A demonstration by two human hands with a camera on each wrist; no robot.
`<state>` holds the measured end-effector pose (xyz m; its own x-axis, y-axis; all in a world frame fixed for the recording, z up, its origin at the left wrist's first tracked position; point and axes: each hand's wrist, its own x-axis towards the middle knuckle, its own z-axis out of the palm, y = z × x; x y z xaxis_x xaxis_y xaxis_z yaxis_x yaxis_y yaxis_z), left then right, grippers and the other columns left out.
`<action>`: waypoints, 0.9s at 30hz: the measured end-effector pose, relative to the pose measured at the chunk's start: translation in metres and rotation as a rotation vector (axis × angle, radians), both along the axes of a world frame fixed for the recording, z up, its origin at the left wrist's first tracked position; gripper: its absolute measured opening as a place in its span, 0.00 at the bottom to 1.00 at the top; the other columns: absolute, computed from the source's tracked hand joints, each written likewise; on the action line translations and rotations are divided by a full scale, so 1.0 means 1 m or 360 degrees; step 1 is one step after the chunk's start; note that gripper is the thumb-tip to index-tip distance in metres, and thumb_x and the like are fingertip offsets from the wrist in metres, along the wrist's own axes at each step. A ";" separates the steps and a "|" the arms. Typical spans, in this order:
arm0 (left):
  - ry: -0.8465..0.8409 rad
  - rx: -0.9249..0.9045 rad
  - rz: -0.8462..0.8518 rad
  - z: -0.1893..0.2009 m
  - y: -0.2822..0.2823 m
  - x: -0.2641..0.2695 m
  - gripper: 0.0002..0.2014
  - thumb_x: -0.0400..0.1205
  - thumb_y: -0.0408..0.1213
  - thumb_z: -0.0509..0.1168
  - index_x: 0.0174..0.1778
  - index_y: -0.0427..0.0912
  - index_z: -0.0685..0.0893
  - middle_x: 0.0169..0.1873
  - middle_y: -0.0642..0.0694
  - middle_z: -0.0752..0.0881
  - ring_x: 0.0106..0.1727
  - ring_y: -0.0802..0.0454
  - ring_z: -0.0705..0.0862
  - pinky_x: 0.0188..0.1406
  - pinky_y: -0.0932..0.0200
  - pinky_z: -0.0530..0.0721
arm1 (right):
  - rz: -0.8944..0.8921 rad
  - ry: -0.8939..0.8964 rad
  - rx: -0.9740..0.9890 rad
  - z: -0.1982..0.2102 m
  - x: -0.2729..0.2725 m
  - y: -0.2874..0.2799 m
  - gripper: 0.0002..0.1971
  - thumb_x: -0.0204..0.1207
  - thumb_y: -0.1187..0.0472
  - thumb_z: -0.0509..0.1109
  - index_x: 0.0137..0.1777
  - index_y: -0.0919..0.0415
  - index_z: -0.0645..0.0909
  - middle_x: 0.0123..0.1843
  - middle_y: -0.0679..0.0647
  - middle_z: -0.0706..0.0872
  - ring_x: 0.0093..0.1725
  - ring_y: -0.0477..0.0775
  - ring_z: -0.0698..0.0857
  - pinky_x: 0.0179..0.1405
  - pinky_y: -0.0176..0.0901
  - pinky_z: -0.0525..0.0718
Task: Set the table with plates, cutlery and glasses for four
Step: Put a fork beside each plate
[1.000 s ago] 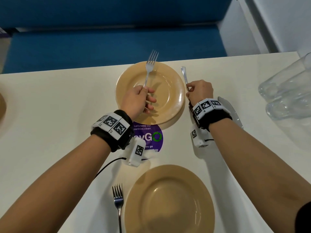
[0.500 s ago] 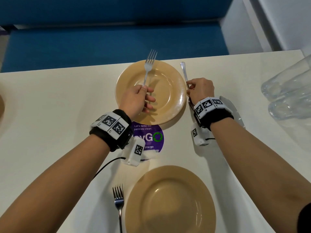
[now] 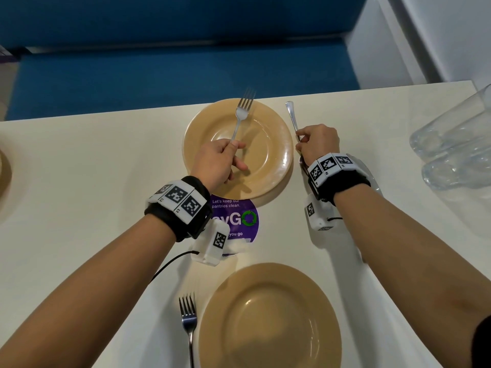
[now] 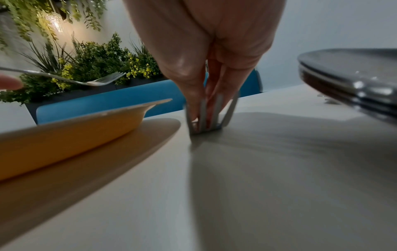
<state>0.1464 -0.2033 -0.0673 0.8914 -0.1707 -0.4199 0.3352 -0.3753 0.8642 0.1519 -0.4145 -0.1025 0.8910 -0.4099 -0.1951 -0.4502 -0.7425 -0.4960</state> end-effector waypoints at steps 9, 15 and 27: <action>0.0006 -0.0015 0.0007 0.000 -0.001 0.000 0.13 0.88 0.40 0.54 0.58 0.43 0.84 0.25 0.52 0.85 0.18 0.58 0.73 0.16 0.68 0.72 | 0.0001 -0.0050 0.0020 -0.003 -0.002 0.001 0.18 0.77 0.74 0.64 0.64 0.63 0.83 0.52 0.62 0.89 0.44 0.57 0.85 0.56 0.49 0.86; 0.0024 -0.0036 0.0013 0.000 0.000 0.000 0.13 0.89 0.38 0.53 0.59 0.42 0.83 0.28 0.49 0.85 0.15 0.63 0.75 0.16 0.69 0.73 | 0.0019 -0.0056 0.0022 -0.003 -0.001 0.003 0.18 0.77 0.75 0.63 0.64 0.66 0.83 0.54 0.64 0.88 0.46 0.59 0.86 0.56 0.50 0.86; 0.0023 -0.0018 0.0035 -0.001 0.005 -0.002 0.13 0.88 0.40 0.53 0.58 0.45 0.83 0.28 0.50 0.86 0.16 0.63 0.76 0.17 0.68 0.73 | 0.0071 -0.0047 -0.0047 -0.002 -0.004 0.008 0.18 0.76 0.74 0.64 0.65 0.64 0.83 0.56 0.63 0.89 0.55 0.62 0.86 0.59 0.47 0.84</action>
<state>0.1441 -0.1986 -0.0678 0.8888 -0.1561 -0.4310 0.3558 -0.3580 0.8633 0.1481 -0.4067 -0.1041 0.9138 -0.3747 -0.1568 -0.4016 -0.7760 -0.4863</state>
